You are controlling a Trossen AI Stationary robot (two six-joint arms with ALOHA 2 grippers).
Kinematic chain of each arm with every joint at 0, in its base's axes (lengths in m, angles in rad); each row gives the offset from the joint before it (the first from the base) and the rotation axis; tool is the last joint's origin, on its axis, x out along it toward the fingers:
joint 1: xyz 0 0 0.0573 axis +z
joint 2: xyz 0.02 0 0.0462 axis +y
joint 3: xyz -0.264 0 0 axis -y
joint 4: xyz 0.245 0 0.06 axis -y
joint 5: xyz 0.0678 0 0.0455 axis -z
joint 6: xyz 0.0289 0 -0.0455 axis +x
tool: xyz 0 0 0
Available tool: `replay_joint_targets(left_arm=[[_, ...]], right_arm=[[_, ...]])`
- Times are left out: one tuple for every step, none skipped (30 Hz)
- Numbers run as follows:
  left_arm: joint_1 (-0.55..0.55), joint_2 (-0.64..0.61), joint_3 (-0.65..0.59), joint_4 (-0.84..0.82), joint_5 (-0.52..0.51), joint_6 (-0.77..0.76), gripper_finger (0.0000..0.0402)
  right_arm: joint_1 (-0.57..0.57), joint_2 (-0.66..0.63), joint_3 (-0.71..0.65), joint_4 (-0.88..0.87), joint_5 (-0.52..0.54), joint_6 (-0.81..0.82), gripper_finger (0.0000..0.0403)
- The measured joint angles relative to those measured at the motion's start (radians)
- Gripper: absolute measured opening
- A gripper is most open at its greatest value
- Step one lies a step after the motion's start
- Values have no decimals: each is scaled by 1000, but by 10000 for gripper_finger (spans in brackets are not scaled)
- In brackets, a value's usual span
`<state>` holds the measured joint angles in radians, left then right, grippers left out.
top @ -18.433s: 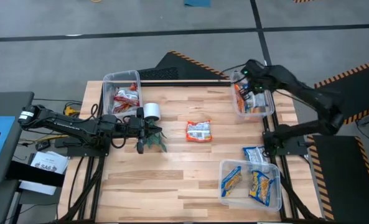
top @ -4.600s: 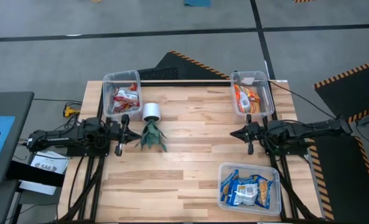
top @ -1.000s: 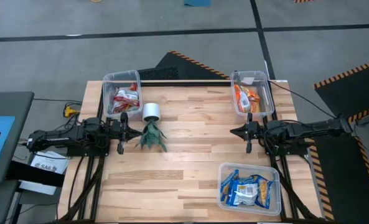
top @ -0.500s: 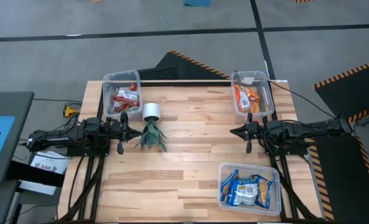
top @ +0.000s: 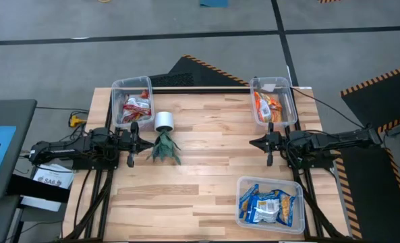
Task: Sort Maruchan noodles
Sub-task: Return to Home Position
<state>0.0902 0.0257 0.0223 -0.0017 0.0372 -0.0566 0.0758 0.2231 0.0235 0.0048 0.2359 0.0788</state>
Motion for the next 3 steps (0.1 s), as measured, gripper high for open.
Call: replay_joint_targets(left_arm=[[0,0,0,0,0,0,0],[0,0,0,0,0,0,0],[0,0,0,0,0,0,0]], right_arm=[[0,0,0,0,0,0,31],[0,0,0,0,0,0,31],[0,0,0,0,0,0,31]])
